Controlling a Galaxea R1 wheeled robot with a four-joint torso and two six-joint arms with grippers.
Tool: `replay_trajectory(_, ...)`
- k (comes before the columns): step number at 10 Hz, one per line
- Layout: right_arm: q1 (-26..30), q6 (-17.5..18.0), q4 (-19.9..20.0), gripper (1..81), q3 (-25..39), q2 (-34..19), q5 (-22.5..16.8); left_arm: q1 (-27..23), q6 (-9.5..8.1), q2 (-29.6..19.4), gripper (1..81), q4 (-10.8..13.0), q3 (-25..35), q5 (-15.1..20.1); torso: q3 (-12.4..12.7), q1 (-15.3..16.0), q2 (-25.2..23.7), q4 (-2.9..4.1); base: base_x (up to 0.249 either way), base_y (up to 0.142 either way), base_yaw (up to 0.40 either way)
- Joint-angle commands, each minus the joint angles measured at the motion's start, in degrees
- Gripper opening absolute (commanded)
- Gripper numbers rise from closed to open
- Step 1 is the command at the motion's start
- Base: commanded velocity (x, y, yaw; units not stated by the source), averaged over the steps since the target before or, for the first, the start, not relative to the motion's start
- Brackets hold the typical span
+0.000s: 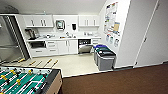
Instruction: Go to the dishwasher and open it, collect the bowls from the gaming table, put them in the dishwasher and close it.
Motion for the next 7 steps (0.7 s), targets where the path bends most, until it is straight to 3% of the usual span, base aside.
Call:
replay_trajectory(1,2.24,-0.13,-0.64,1.0,0.12,-0.79,-3.23,-2.71,-0.04,0.94,1.0,0.36,1.33,5.03,0.00,0.00,0.00,0.00,0.193,0.000,0.000)
replay_trajectory(7,2.24,-0.13,-0.64,1.0,0.12,-0.70,-3.23,-2.63,-0.04,0.94,1.0,0.36,1.33,5.03,0.00,0.00,0.00,0.00,0.200,0.000,0.000)
